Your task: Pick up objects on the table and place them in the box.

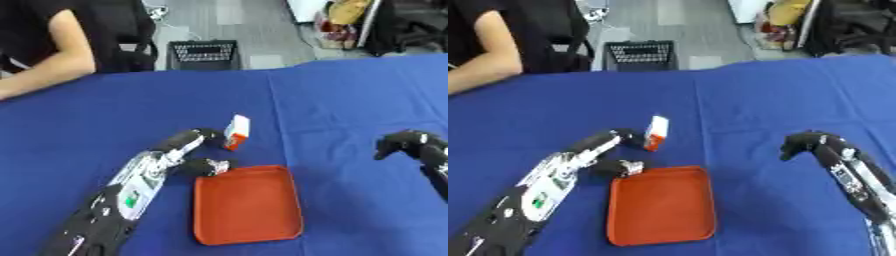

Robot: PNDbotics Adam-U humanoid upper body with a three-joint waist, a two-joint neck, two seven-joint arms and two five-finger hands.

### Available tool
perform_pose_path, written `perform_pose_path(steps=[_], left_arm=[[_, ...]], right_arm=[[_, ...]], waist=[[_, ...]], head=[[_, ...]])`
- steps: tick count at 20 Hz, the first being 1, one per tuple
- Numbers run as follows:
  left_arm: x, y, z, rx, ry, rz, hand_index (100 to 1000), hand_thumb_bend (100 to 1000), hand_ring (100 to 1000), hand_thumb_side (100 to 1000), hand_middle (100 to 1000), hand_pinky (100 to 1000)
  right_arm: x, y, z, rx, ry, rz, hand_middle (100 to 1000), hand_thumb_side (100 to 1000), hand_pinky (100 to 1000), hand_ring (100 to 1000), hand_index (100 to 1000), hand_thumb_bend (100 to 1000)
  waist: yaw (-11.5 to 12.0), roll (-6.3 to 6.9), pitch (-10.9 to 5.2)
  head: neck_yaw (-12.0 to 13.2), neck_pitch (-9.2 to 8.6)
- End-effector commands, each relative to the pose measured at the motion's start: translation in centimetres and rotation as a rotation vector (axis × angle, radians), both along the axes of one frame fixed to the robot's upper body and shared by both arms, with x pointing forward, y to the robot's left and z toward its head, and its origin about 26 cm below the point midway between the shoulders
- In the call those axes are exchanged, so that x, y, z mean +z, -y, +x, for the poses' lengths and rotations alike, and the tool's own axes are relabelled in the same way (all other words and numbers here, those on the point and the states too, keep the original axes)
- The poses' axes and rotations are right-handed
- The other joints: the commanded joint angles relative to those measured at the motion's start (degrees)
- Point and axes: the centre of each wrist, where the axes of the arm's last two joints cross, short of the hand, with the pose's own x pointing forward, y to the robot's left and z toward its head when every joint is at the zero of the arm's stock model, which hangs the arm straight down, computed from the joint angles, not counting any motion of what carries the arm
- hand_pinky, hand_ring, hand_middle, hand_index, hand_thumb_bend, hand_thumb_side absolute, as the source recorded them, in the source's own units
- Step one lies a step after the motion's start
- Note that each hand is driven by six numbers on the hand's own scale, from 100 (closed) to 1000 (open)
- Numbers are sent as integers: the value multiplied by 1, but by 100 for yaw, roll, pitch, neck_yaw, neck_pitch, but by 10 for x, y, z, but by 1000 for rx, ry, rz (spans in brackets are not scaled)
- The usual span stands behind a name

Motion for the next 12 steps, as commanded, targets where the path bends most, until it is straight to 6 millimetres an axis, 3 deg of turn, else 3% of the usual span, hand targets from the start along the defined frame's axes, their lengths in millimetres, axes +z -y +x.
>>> perform_pose_path(steps=[1, 6, 12], left_arm=[[0, -4, 4, 14, 7, 14, 927, 609, 837, 785, 886, 1000], [5, -8, 5, 13, 20, 17, 926, 602, 838, 778, 885, 1000], [35, -15, 2, 15, 88, -16, 927, 575, 841, 747, 885, 1000]], right_arm=[[5, 2, -1, -1, 14, -14, 659, 949, 850, 631, 813, 100], [5, 2, -1, -2, 14, -14, 659, 949, 850, 631, 813, 100], [5, 3, -2, -6, 12, -16, 660, 948, 849, 631, 813, 100]], waist=[[-2, -19, -70], [2, -20, -76], [27, -13, -91]], head=[[47, -34], [38, -37], [3, -49]])
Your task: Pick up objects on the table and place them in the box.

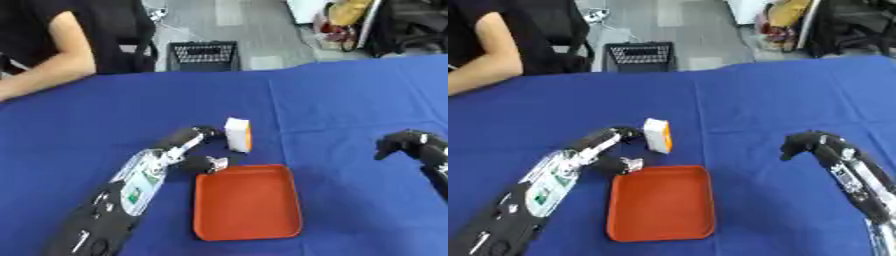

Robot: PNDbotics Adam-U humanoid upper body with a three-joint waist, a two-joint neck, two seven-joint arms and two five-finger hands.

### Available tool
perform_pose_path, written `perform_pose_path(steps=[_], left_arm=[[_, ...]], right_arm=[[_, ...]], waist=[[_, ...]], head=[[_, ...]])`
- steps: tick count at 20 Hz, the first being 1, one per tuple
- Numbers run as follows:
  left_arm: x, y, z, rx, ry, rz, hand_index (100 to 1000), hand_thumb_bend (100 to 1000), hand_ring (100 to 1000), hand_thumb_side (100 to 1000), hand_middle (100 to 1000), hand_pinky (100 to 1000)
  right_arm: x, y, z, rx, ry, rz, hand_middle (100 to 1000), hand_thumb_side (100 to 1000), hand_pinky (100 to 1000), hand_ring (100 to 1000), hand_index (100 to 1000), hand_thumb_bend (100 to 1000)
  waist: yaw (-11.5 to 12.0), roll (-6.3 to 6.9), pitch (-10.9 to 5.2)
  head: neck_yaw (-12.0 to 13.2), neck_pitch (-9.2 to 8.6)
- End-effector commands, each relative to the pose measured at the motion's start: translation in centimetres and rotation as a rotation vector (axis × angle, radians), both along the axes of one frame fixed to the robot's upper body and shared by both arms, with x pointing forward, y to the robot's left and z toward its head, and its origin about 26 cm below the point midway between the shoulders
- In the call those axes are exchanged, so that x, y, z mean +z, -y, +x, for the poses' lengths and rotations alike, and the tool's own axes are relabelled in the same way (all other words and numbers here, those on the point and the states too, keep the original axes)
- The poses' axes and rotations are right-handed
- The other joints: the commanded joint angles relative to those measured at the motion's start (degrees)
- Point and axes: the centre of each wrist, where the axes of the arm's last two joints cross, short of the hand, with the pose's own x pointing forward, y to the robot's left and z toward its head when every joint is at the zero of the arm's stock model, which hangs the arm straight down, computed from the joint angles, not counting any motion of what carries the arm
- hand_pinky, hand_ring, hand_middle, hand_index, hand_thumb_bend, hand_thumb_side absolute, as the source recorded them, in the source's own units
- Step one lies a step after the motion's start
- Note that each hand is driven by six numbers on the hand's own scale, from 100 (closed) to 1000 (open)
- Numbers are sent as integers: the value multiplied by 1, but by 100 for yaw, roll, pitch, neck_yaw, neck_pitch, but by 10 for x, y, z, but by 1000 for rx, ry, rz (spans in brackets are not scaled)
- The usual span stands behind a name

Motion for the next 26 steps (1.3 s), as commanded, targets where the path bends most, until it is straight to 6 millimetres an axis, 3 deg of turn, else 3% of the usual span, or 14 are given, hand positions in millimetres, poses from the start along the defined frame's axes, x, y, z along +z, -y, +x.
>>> perform_pose_path(steps=[1, 10, 26], left_arm=[[26, -6, 1, 8, 60, -26, 927, 574, 841, 747, 884, 1000], [23, 9, -1, -23, 30, -36, 931, 600, 845, 768, 898, 1000], [18, 22, 2, -90, 37, -65, 930, 564, 855, 741, 907, 1000]], right_arm=[[5, 3, -1, -6, 12, -17, 660, 948, 849, 631, 813, 100], [5, 3, -1, -4, 14, -17, 660, 949, 849, 630, 813, 100], [6, 0, 0, 10, 15, -17, 659, 950, 850, 629, 813, 100]], waist=[[12, -13, -89], [-14, -18, -80], [-88, -7, -45]], head=[[1, -59], [24, -90], [76, -122]])
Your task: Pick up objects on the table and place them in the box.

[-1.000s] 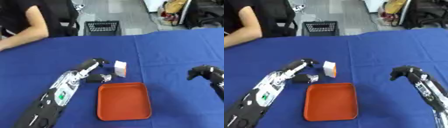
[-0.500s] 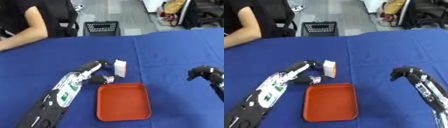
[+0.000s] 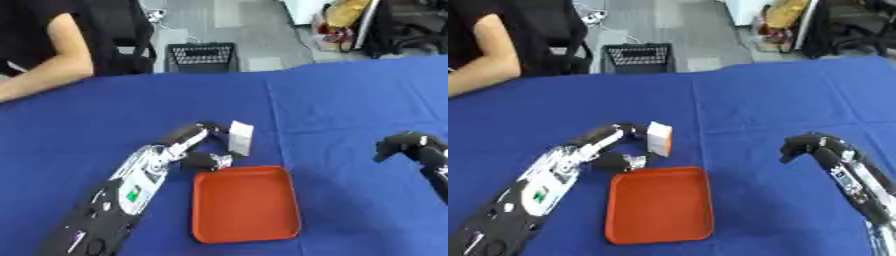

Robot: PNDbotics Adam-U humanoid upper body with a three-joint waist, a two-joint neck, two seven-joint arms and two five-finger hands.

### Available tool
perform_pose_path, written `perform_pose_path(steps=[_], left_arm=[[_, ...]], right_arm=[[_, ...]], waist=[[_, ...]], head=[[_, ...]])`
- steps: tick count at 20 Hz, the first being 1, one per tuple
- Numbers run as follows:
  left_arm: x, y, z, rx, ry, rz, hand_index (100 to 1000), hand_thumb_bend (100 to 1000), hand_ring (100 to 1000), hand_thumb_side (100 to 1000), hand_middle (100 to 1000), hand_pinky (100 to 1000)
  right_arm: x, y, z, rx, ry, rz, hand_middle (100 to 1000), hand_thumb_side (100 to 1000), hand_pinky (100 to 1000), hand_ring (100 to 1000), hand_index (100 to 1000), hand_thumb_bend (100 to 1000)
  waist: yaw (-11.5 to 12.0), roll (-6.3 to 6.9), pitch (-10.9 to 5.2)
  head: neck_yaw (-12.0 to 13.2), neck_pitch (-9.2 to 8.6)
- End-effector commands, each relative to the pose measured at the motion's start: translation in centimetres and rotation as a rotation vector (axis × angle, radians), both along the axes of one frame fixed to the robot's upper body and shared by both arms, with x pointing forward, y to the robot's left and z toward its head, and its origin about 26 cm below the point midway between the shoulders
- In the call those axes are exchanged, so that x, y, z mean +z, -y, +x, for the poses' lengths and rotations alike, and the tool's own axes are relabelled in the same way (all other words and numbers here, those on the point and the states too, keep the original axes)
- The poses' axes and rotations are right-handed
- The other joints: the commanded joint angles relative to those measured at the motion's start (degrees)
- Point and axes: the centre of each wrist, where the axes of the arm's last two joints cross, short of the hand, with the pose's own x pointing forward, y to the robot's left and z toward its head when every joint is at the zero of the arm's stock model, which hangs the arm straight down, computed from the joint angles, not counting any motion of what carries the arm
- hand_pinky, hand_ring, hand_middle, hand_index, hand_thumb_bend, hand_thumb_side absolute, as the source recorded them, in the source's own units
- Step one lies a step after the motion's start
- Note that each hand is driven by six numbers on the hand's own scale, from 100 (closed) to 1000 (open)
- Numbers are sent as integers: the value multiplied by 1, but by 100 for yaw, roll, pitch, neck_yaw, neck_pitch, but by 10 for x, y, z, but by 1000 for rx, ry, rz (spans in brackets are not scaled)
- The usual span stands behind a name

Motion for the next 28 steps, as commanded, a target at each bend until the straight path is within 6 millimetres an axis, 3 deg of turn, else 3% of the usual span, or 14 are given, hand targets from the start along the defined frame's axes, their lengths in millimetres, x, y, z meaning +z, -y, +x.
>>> perform_pose_path(steps=[1, 15, 21, 28], left_arm=[[11, 5, 4, -28, 36, -20, 930, 560, 855, 738, 906, 1000], [13, 17, 8, -57, 78, -41, 894, 530, 817, 695, 863, 1000], [4, 22, 14, -23, 105, 51, 909, 644, 838, 693, 890, 986], [3, 21, 19, -23, 154, 167, 908, 672, 837, 685, 885, 964]], right_arm=[[6, 0, 0, 9, 18, -16, 659, 950, 850, 629, 813, 100], [8, -3, 1, 27, 21, -15, 658, 951, 850, 628, 813, 100], [8, -4, 2, 34, 22, -15, 658, 951, 850, 628, 813, 100], [9, -5, 2, 37, 23, -14, 658, 951, 850, 628, 813, 100]], waist=[[-26, -8, -51], [-137, 8, -20], [-177, 9, -9], [-206, 20, -3]], head=[[62, -93], [140, -176], [188, -219], [206, -242]])
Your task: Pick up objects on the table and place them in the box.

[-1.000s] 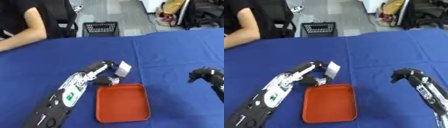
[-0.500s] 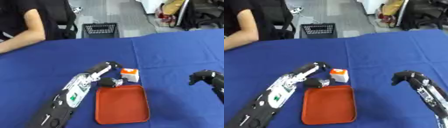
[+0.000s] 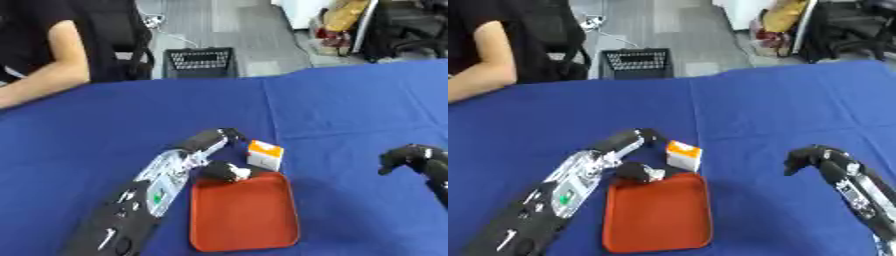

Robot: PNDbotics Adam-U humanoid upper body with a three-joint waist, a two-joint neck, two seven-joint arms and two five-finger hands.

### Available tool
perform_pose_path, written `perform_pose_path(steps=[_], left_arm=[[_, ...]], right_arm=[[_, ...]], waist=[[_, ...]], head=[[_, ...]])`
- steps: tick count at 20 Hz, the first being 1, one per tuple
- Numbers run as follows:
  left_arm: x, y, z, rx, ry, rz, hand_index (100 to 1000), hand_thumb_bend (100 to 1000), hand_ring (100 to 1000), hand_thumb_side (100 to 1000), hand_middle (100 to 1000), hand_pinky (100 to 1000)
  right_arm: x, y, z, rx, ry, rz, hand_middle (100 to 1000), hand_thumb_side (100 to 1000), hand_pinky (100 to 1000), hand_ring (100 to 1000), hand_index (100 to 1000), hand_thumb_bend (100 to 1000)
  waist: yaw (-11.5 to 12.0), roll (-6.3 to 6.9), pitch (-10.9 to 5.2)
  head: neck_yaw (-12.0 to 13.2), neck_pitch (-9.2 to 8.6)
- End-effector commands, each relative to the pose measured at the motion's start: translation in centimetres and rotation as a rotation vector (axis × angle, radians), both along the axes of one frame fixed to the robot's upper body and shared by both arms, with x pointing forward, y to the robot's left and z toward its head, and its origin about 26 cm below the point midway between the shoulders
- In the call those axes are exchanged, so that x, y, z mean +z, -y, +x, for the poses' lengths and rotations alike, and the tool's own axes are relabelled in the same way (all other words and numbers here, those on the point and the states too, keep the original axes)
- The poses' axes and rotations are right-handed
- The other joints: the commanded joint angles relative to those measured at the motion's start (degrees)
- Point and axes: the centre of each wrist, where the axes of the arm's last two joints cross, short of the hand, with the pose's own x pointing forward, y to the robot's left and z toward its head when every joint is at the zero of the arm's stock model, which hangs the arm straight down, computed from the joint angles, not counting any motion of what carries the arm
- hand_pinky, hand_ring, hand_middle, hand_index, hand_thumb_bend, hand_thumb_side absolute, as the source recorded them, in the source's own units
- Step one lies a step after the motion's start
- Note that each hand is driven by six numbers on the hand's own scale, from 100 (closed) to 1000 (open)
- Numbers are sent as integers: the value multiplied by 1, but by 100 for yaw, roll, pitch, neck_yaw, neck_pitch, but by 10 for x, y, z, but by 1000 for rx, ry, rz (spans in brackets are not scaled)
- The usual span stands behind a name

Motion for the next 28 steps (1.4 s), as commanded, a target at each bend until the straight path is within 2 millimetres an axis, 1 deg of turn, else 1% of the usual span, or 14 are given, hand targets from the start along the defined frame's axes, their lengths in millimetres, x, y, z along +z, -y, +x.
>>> perform_pose_path(steps=[1, 9, 13, 21, 26, 28], left_arm=[[13, 1, 6, -8, 47, 18, 908, 676, 838, 686, 887, 964], [18, 3, 9, -32, 52, 25, 910, 694, 840, 692, 889, 964], [19, 4, 10, -32, 53, -14, 909, 655, 840, 681, 886, 978], [24, 11, 14, -47, 42, -53, 905, 611, 838, 669, 880, 983], [26, 14, 16, -48, 43, -67, 894, 544, 826, 652, 867, 978], [25, 16, 16, -47, 41, -73, 895, 546, 825, 655, 867, 978]], right_arm=[[8, -1, 1, 11, 25, -7, 658, 951, 850, 628, 813, 100], [9, -2, 1, 18, 28, -8, 658, 951, 850, 628, 813, 100], [10, -2, 2, 21, 30, -9, 658, 952, 850, 628, 813, 100], [10, -4, 3, 30, 33, -11, 658, 953, 850, 628, 813, 100], [12, -5, 4, 39, 39, -12, 658, 953, 850, 627, 813, 100], [12, -6, 4, 41, 39, -12, 658, 953, 850, 627, 813, 100]], waist=[[-7, -16, -64], [-30, -19, -46], [-49, -20, -29], [-99, -16, -6], [-153, -8, 19], [-162, -9, 24]], head=[[41, -99], [60, -136], [76, -167], [124, -253], [152, -319], [171, -339]])
